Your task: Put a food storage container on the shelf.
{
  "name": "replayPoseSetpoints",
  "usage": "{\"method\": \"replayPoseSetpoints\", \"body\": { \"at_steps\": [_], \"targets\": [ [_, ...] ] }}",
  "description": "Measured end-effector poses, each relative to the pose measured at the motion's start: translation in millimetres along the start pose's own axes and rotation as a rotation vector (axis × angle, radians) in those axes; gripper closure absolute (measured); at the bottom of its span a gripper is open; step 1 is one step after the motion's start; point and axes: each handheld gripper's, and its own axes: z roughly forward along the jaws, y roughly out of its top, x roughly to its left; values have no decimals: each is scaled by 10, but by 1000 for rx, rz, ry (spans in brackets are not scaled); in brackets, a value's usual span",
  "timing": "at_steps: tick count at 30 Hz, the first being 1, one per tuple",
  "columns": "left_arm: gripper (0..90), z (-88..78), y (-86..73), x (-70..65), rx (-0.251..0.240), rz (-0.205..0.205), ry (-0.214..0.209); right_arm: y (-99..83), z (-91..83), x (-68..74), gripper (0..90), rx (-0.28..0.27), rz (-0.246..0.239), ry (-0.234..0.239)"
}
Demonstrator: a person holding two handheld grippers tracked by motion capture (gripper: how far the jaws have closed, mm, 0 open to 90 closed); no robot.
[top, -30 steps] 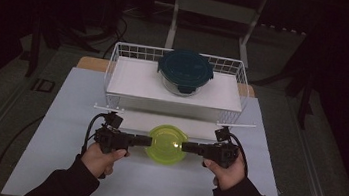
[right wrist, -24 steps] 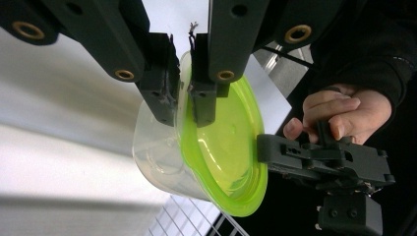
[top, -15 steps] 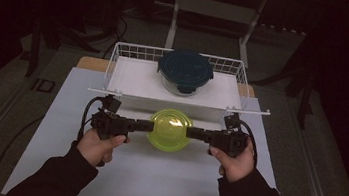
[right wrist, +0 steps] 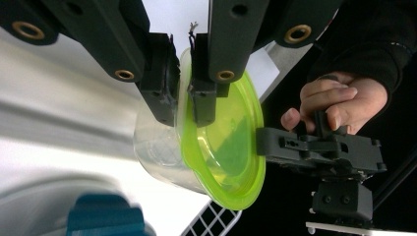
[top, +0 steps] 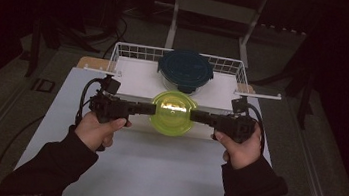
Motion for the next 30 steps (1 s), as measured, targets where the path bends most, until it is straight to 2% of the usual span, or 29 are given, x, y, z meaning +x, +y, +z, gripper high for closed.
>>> {"method": "replayPoseSetpoints", "body": {
  "at_steps": [16, 30],
  "targets": [
    [810, -49, 548, -100, -35, 50, -2, 527, -127, 105, 820, -58, -41, -26],
    [809, 55, 993, -93, -51, 45, 11, 952, -171, 57, 815, -97, -48, -83]
  ]
}}
